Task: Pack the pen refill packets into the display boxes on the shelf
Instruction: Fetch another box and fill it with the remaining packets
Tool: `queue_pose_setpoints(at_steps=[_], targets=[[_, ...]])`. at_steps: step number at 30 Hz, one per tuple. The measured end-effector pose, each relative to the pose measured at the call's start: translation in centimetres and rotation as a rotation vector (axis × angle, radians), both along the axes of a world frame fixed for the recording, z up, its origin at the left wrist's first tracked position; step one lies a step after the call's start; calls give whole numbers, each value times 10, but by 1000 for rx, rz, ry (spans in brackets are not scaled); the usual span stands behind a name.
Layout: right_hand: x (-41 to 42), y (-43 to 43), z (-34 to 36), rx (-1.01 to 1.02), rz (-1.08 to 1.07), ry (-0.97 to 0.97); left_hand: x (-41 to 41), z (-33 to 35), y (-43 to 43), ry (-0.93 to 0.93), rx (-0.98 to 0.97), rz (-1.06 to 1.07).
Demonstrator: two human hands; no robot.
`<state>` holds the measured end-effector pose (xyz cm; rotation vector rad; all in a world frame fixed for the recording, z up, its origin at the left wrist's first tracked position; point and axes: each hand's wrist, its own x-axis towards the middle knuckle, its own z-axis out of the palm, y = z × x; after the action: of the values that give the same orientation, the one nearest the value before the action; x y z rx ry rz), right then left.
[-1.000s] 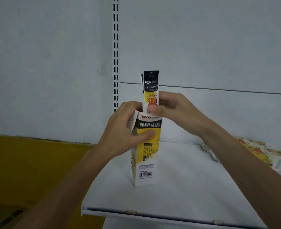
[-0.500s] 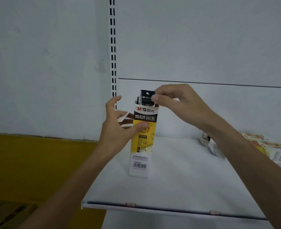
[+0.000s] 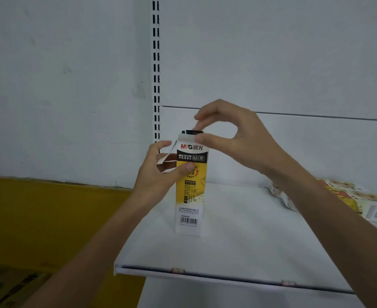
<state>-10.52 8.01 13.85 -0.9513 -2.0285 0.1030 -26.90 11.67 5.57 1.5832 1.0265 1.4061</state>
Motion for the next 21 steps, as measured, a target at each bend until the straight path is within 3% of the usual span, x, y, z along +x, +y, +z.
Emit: queue_pose_setpoints(at_steps=[11, 16, 21], targets=[[-4, 2, -20, -134, -4, 46, 0, -4, 1, -60, -4, -47], [-10, -2, -14, -83, -47, -230, 3, -4, -3, -78, 4, -95], [12, 5, -13, -75, 4, -30, 5, -8, -4, -64, -6, -89]])
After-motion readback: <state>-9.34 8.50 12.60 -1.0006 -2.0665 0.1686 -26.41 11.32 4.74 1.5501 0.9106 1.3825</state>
